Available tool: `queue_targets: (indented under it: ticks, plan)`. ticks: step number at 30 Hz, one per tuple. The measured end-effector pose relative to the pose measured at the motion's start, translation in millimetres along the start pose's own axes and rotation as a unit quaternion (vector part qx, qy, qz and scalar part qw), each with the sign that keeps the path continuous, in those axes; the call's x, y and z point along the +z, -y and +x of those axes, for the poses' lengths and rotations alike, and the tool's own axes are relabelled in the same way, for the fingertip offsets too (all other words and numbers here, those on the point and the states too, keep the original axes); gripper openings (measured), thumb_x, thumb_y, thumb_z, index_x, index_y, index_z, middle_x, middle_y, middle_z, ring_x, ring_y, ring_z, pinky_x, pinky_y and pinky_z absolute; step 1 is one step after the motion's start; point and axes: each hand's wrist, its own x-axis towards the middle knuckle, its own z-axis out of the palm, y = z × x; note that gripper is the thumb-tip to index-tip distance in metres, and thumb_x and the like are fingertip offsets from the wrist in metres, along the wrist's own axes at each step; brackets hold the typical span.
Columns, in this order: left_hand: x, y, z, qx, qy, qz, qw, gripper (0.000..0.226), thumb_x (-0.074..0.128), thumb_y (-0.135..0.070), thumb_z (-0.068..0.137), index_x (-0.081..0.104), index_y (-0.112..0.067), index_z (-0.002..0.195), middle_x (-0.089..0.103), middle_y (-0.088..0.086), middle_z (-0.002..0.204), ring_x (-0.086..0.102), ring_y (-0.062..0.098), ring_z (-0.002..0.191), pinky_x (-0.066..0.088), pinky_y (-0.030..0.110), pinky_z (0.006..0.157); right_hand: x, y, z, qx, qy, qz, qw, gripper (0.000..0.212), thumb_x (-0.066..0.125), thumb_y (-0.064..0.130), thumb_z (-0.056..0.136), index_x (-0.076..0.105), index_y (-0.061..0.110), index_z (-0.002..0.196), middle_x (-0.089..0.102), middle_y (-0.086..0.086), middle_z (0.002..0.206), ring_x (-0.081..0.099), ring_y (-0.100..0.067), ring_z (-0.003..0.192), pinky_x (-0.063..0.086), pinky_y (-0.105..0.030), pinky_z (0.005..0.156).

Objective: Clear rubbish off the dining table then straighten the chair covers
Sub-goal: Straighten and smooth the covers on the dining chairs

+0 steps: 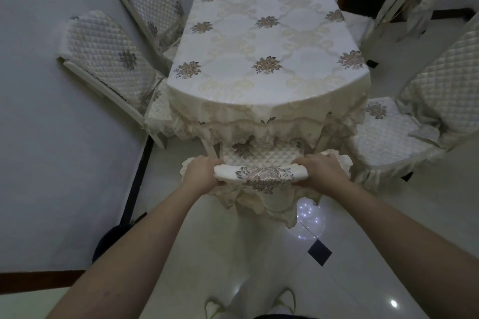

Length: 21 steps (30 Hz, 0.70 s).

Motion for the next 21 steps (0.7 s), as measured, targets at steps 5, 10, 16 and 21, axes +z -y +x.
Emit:
queue_targets:
  ticks: [5, 10, 16, 21]
  plan:
    - [4.7, -0.2, 4.5, 0.004, -0.014, -0.026, 1.000, 0.040, 0.063, -0.054, 0.052, 0.073, -0.036, 0.086, 0.071, -0.004, 0.078, 0.063, 0.023, 0.075, 0.050, 0.036, 0.070, 0.3, -2.9, 0.6, -0.015, -0.009, 0.009, 1.000, 0.043, 0.076, 0.051, 0.071, 0.066, 0.035, 0.109, 0.065, 0.007, 0.100, 0.058, -0.020, 0.100, 0.034, -0.036, 0.082]
    - [4.5, -2.3, 5.8, 0.001, -0.015, -0.011, 1.000, 0.034, 0.079, -0.040, 0.061, 0.073, -0.038, 0.094, 0.072, -0.004, 0.084, 0.064, 0.024, 0.080, 0.051, 0.037, 0.071, -0.4, -6.5, 1.7, -0.025, -0.025, 0.012, 0.999, 0.040, 0.078, 0.049, 0.069, 0.068, 0.032, 0.104, 0.065, 0.004, 0.093, 0.061, -0.024, 0.093, 0.032, -0.035, 0.075]
    - [5.0, -2.6, 9.0, -0.004, 0.008, 0.008, 1.000, 0.037, 0.078, -0.041, 0.062, 0.071, -0.041, 0.098, 0.072, -0.005, 0.090, 0.064, 0.023, 0.083, 0.050, 0.034, 0.071, 1.1, -8.1, 3.6, -0.018, -0.023, -0.003, 1.000, 0.042, 0.074, 0.055, 0.071, 0.065, 0.037, 0.108, 0.066, 0.006, 0.098, 0.061, -0.021, 0.096, 0.034, -0.035, 0.077]
    - [3.7, 0.3, 9.3, 0.010, 0.012, -0.006, 1.000, 0.041, 0.081, -0.038, 0.063, 0.071, -0.037, 0.103, 0.073, -0.003, 0.096, 0.065, 0.024, 0.088, 0.050, 0.034, 0.075, 0.3, -5.6, 2.3, -0.013, -0.019, 0.011, 1.000, 0.043, 0.072, 0.059, 0.070, 0.068, 0.035, 0.105, 0.068, 0.004, 0.097, 0.060, -0.023, 0.097, 0.039, -0.038, 0.082]
